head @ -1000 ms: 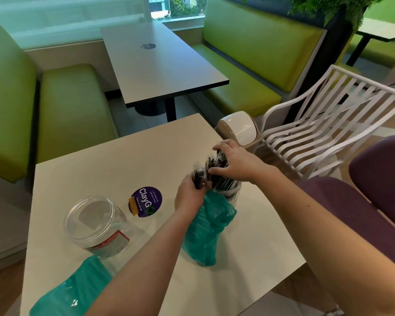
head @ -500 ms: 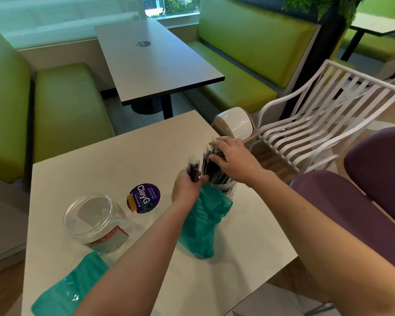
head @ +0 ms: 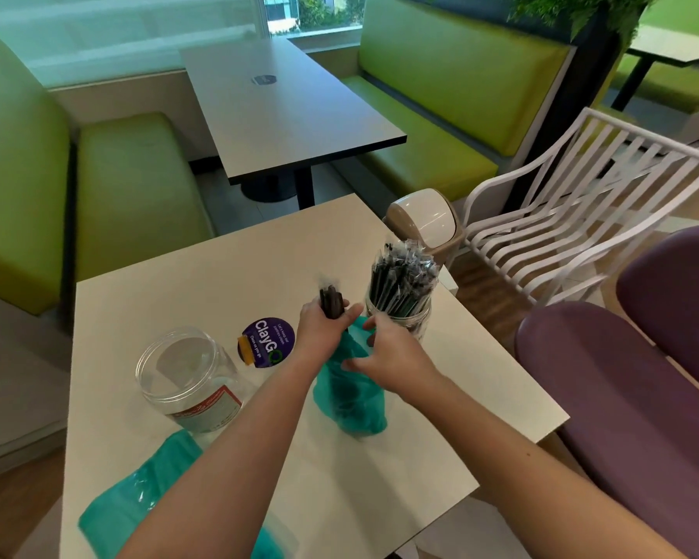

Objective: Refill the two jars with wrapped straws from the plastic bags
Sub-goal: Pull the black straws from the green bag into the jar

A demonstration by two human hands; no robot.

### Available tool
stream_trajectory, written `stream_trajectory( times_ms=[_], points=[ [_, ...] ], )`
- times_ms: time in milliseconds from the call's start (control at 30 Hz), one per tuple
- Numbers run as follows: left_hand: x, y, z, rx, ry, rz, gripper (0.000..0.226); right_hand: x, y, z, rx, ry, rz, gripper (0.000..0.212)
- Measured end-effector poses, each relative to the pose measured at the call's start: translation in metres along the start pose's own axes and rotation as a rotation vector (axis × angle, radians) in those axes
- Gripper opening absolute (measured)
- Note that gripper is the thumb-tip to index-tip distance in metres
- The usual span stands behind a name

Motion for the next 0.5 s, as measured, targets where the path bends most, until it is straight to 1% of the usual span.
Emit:
stream_trajectory(
  times_ms=[33,167,233,300,367,433,500],
  points=[
    [-0.003,0.001,0.0,-0.01,0.011,-0.014,0.024,0.003,-0.005,0.002,0.024,-0.015,-0.005,0.067],
    [-0.014,0.002,0.001,-0.109,0.044,-0.088,0.027,0.014,-0.011,0.004,0.098,-0.007,0.006,0.034],
    [-0.017,0.003,-0.002,-0.192,0.087,-0.141,0.031,0.016,-0.009,0.004,0.138,0.008,0.013,0.025],
    [-0.021,0.004,-0.008,-0.343,0.159,-0.208,0.038,0.019,-0.008,0.004,0.169,0.011,0.011,0.021],
    [-0.025,0.004,-0.014,-0.49,0.225,-0.24,0.05,0.023,-0.008,0.007,0.206,-0.008,-0.005,0.02],
    [-0.027,0.006,-0.018,-0.529,0.238,-0.22,0.055,0.025,-0.01,0.009,0.244,-0.015,-0.037,0.022],
    [-0.029,0.008,-0.021,-0.509,0.228,-0.194,0.047,0.023,-0.013,0.007,0.285,0.002,-0.078,0.025]
  ],
)
Point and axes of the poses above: each hand's wrist, its own x-axis towards the middle knuckle, its own y-axis out of the back of the hand, z = x × y, the point moved 6 cm from there along x, towards the middle knuckle, and after that the axes turned 11 degrees about -y, right-handed, at the moved point
